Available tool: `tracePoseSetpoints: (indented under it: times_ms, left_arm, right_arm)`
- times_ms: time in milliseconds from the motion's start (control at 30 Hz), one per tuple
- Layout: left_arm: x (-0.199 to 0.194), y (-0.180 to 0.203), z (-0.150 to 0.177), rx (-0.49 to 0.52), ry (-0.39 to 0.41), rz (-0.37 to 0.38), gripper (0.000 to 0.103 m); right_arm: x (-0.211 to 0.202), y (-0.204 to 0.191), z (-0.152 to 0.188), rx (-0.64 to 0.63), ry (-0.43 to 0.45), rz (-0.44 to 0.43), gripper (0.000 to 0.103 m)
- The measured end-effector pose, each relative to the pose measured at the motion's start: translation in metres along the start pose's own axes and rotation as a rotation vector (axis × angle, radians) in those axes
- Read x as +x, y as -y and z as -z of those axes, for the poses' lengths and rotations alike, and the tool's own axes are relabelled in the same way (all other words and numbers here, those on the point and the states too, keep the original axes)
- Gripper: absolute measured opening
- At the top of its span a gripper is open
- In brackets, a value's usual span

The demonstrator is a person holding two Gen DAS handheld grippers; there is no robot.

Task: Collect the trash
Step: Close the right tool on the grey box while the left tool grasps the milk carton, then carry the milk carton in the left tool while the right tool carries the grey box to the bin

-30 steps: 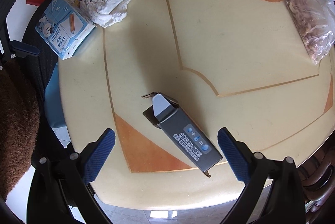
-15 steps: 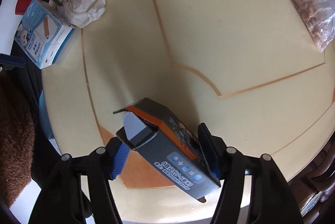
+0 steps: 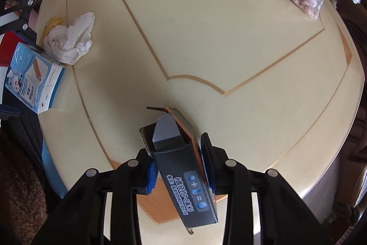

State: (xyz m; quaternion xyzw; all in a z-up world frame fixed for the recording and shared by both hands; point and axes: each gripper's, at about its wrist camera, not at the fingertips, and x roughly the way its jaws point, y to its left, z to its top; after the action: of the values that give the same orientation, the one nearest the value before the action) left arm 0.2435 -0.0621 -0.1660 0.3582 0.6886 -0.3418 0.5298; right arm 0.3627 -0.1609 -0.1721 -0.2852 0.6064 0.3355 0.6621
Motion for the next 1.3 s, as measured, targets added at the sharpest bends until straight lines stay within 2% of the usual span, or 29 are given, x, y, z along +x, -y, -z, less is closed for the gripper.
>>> tracePoseSetpoints:
  times_ms: [100,133,167,233,333,600,733,1067,1300]
  left_arm:
    - [0.001,-0.001,0.002,-0.014,-0.005,-0.012,0.075]
    - [0.002,-0.001,0.003,-0.020,-0.007,-0.020,0.073]
    - [0.003,-0.001,0.003,-0.025,-0.009,-0.027,0.070]
    - [0.002,-0.003,0.004,-0.045,-0.005,-0.037,0.067]
    - [-0.002,-0.005,0.004,-0.066,0.013,-0.041,0.067]
    - [-0.008,-0.005,0.004,-0.134,0.027,-0.069,0.067]
    - [-0.020,-0.007,0.005,-0.172,0.052,-0.053,0.067]
    - [-0.077,-0.012,0.021,-0.270,0.159,-0.092,0.067]
    - [-0.113,-0.002,0.039,-0.329,0.220,-0.137,0.067]
  right_arm:
    - [-0.004,-0.001,0.005,0.071,0.024,0.049,0.032]
    - [-0.007,-0.003,0.006,0.097,0.038,0.122,0.030]
    - [-0.009,-0.003,0.003,0.130,0.045,0.136,0.029]
    - [-0.017,-0.002,0.004,0.184,0.071,0.107,0.026]
    - [-0.024,-0.002,0.004,0.211,0.082,0.132,0.026]
    - [-0.022,0.016,0.008,0.313,0.049,0.117,0.026]
    - [-0.029,0.017,0.009,0.329,0.048,0.130,0.026]
    - [-0.063,0.013,0.015,0.369,0.082,0.149,0.026]
    - [-0.114,-0.014,0.030,0.398,0.130,0.171,0.026]
